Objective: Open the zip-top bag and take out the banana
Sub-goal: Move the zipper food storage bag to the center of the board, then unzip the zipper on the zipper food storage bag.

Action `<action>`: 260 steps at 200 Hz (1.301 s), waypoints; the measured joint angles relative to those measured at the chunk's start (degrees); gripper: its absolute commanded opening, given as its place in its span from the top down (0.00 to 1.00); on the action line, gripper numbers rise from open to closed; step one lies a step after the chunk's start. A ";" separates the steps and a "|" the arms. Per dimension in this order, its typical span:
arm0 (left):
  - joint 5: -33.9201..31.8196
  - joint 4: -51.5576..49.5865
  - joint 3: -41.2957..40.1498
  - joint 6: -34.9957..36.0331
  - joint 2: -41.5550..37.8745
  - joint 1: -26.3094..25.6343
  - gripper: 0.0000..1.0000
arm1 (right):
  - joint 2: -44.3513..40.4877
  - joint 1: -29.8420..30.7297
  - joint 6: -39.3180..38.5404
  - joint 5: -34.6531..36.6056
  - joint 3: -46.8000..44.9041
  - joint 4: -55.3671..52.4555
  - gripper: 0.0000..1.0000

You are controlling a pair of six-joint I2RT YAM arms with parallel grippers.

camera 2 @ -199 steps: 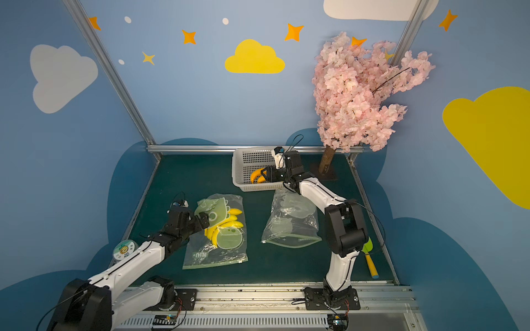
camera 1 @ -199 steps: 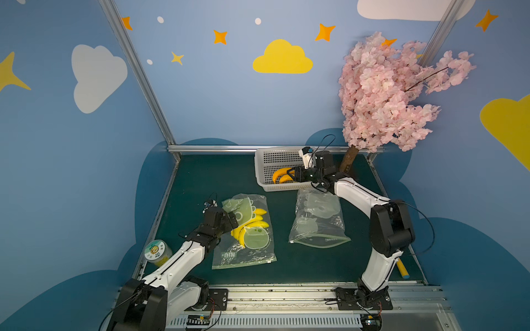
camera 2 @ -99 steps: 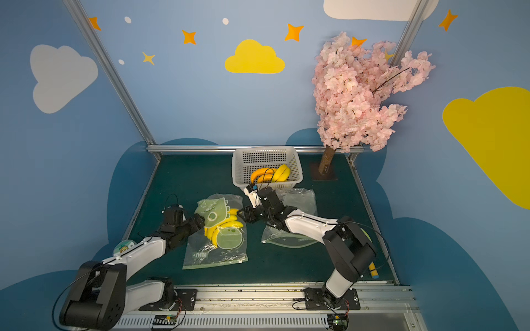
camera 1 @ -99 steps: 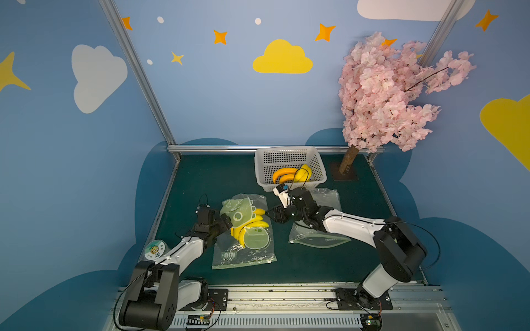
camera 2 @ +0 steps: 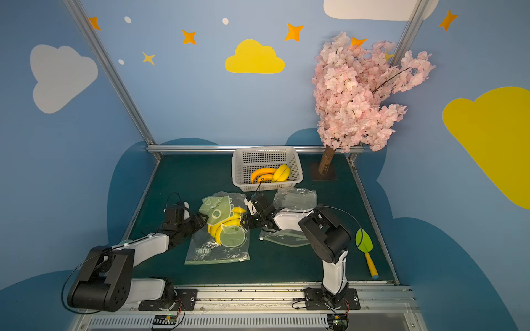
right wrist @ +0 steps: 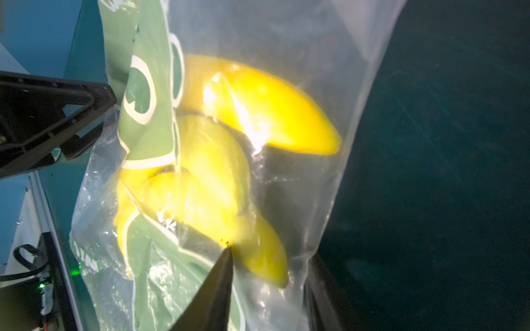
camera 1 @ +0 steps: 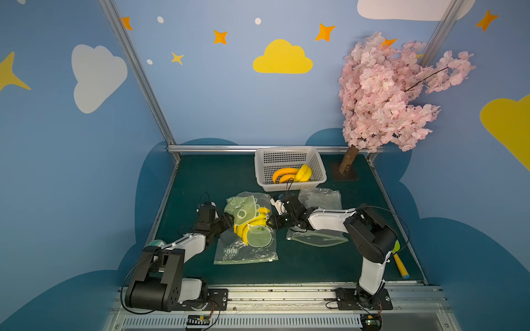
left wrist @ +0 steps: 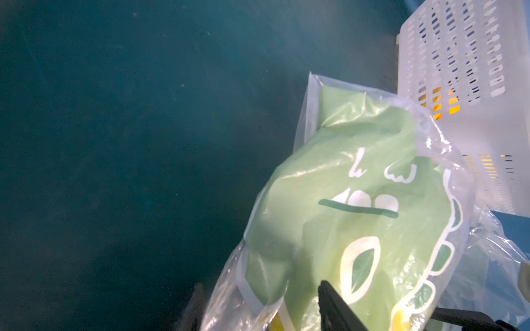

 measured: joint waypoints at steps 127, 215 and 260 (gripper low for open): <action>-3.34 -4.92 1.05 -1.60 -2.67 -6.45 0.28 | -8.59 -5.11 -1.73 -2.54 -5.03 -2.47 0.44; -13.38 -20.68 1.36 6.60 -23.50 -20.13 0.29 | -17.66 -6.71 -2.23 -9.51 -14.67 -7.85 0.48; -13.29 -20.76 -1.66 7.65 -21.64 -26.16 0.30 | -15.91 -3.52 -2.16 -12.02 -13.33 -7.76 0.49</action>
